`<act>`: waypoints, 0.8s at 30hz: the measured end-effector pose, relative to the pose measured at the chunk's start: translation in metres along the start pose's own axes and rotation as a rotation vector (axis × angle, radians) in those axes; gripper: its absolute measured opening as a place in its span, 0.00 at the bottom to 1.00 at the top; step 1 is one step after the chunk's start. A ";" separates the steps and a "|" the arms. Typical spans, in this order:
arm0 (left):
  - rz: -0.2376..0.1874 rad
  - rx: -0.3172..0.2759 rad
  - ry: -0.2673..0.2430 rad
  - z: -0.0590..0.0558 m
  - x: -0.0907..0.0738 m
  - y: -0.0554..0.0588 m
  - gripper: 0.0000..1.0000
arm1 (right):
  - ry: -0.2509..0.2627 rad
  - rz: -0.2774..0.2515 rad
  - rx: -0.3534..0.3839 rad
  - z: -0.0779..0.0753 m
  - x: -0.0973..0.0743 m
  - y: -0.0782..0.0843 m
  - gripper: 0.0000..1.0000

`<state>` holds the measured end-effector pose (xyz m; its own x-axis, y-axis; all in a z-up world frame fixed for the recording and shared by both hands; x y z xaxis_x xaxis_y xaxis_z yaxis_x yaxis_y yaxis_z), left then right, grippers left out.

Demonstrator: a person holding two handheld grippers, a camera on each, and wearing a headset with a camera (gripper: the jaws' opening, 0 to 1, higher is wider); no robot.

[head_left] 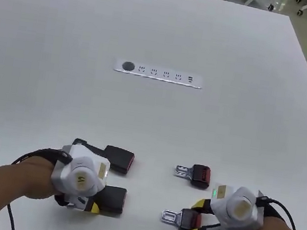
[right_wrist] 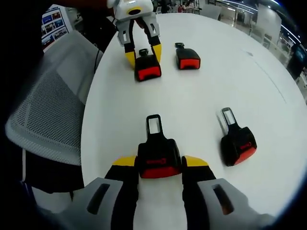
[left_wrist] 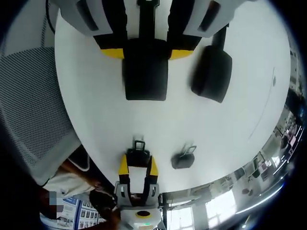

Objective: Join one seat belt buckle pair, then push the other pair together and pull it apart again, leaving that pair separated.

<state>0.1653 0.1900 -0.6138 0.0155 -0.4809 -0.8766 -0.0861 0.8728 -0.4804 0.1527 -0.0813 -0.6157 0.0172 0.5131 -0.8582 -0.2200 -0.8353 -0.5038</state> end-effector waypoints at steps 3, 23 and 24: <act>-0.003 -0.001 -0.003 -0.001 0.000 0.000 0.33 | 0.003 -0.002 0.004 0.002 0.002 -0.005 0.35; -0.029 -0.038 -0.001 -0.002 -0.001 0.001 0.33 | -0.004 0.005 -0.026 0.000 0.021 -0.034 0.34; -0.029 -0.039 -0.001 -0.002 -0.001 0.001 0.33 | -0.004 0.003 -0.027 -0.001 0.022 -0.035 0.34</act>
Point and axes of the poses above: the centre of the closed fingertips' face, and the gripper's own axes: x roughly forward along the fingers, z roughly to its left, y roughly out of its underside, the point moved 9 cm from there along -x, roughly backward along the fingers, and after that the axes turned 2 degrees about -x, right-handed, at the moved point
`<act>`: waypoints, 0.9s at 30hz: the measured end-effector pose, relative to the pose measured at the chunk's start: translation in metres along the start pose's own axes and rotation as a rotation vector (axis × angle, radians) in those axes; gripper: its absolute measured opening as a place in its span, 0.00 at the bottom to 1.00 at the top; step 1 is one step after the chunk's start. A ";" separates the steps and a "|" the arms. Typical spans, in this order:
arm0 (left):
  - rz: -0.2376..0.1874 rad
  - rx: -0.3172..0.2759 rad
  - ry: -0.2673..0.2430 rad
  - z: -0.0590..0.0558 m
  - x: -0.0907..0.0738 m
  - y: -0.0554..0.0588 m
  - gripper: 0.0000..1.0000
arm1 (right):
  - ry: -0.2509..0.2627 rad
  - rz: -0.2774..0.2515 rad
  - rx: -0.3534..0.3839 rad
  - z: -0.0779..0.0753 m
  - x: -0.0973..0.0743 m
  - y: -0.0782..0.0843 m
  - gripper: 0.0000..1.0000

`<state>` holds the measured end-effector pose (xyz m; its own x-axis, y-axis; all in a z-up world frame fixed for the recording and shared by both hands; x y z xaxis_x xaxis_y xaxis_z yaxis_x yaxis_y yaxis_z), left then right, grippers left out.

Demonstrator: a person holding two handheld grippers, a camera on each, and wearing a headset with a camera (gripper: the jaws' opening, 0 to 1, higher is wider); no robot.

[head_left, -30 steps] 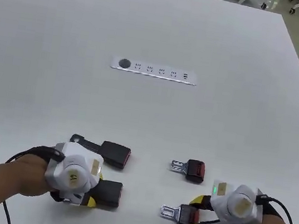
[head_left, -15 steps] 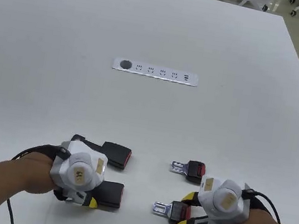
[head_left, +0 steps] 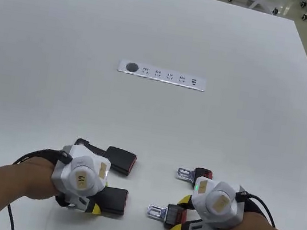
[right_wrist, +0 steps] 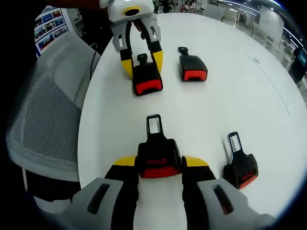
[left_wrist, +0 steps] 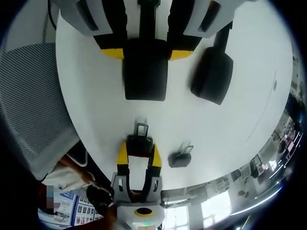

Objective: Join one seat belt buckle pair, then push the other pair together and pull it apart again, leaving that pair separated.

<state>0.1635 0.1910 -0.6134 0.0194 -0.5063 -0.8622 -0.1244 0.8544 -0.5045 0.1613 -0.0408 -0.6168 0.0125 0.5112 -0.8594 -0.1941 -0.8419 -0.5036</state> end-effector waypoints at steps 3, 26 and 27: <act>-0.004 -0.001 0.000 0.001 0.000 0.001 0.33 | 0.001 -0.011 -0.008 0.002 0.004 -0.006 0.34; -0.054 -0.009 0.000 0.001 0.001 0.006 0.33 | -0.004 -0.101 -0.054 0.001 0.015 -0.028 0.35; -0.057 -0.008 0.001 0.001 0.001 0.006 0.33 | -0.005 -0.109 -0.055 0.001 0.016 -0.030 0.35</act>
Point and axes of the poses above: the centre of the closed fingertips' face, and the gripper's own axes: x roughly forward along the fingers, z roughly to its left, y roughly out of its underside, the point moved 9 cm from there along -x, roughly backward along the fingers, and after that the axes turned 2 degrees about -x, right-handed, at the moved point
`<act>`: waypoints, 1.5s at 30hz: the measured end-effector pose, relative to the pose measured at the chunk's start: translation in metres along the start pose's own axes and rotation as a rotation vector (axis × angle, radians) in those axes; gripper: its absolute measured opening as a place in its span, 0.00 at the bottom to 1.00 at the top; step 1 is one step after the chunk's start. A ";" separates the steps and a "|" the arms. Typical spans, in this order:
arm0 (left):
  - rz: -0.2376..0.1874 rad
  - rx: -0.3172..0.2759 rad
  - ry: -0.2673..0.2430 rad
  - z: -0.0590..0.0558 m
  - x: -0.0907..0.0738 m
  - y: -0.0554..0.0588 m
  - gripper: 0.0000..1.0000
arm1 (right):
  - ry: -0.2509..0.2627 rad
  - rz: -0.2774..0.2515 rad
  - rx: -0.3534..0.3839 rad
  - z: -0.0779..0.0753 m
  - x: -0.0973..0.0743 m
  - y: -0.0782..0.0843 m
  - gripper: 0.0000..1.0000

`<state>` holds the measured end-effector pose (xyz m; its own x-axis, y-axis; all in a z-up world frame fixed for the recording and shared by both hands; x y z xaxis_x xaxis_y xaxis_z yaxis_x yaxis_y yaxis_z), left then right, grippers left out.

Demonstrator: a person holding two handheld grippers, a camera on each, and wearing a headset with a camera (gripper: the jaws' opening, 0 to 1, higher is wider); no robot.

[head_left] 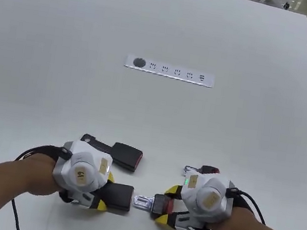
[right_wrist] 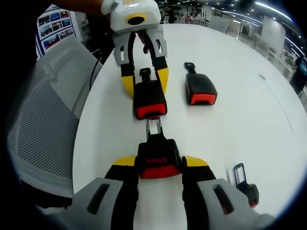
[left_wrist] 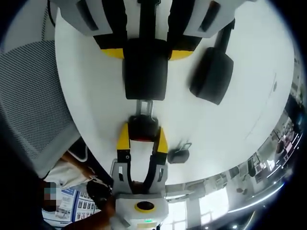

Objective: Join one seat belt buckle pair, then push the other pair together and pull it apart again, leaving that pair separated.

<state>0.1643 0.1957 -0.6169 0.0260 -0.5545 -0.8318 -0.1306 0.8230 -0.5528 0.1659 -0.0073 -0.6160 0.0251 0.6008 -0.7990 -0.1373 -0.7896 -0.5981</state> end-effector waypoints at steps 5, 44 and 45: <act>-0.003 0.005 0.002 0.000 0.000 0.001 0.33 | 0.001 -0.019 -0.005 0.000 0.005 -0.004 0.35; 0.010 0.045 0.035 0.001 0.003 -0.003 0.32 | 0.024 -0.056 -0.033 0.002 0.029 -0.021 0.34; 0.002 0.039 0.033 0.001 0.003 -0.002 0.32 | 0.023 -0.055 -0.034 0.002 0.030 -0.022 0.34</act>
Point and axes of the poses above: the centre of the closed fingertips' face, and the gripper's own axes: x roughly forward along the fingers, z roughly to its left, y roughly out of its underside, the point moved 9 cm from there along -x, roughly backward along the fingers, and after that the axes turned 2 degrees about -x, right-handed, at the moved point
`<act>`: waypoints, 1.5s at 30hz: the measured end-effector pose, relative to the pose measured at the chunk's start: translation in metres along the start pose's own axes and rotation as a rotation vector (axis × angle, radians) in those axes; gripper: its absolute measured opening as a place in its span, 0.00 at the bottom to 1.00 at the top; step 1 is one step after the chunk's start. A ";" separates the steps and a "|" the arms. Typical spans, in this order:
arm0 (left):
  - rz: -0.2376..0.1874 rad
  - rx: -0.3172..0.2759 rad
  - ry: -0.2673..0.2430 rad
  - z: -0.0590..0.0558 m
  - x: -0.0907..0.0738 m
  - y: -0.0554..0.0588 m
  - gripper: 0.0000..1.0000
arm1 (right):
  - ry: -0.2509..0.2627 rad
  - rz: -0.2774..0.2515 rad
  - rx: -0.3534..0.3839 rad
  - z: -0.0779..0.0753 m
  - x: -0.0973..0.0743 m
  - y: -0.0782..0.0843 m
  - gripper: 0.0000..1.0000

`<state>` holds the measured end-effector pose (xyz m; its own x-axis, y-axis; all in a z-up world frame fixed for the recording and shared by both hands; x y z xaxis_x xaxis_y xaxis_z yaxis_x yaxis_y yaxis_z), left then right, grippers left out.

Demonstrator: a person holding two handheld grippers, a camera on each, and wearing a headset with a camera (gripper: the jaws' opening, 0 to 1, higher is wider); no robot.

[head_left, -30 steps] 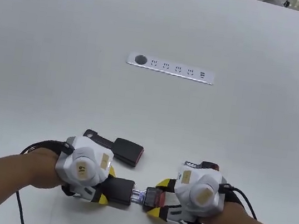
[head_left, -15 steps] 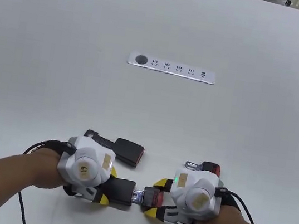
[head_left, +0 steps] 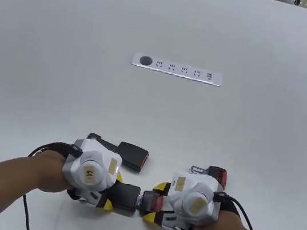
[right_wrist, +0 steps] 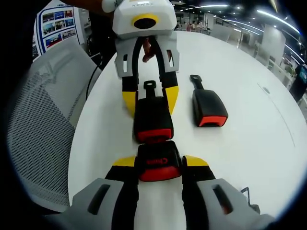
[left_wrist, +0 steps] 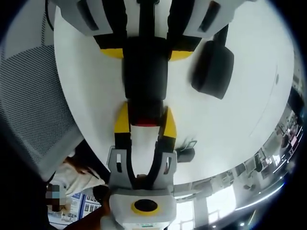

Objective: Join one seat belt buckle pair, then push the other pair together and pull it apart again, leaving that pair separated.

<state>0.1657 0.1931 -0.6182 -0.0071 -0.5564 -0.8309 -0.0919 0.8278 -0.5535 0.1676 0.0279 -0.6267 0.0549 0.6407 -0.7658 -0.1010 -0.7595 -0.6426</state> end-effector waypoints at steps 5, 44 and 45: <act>0.005 0.003 0.001 0.000 0.000 0.000 0.32 | 0.001 -0.001 -0.001 0.000 0.001 0.001 0.34; -0.123 -0.033 -0.017 -0.001 -0.002 0.010 0.32 | 0.066 -0.074 0.027 0.011 -0.005 0.008 0.33; -0.125 -0.034 -0.016 -0.001 -0.002 0.010 0.32 | 0.066 -0.079 0.036 0.011 -0.006 0.009 0.33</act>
<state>0.1634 0.2027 -0.6223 0.0226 -0.6532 -0.7568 -0.1244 0.7493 -0.6504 0.1551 0.0185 -0.6276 0.1290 0.6886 -0.7135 -0.1291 -0.7018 -0.7006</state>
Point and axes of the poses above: the centre of the closed fingertips' face, and the gripper's own axes: x roughly forward along the fingers, z roughly to its left, y roughly out of its underside, the point moved 9 cm from there along -x, roughly backward along the fingers, and after that the axes turned 2 degrees about -x, right-handed, at the moved point
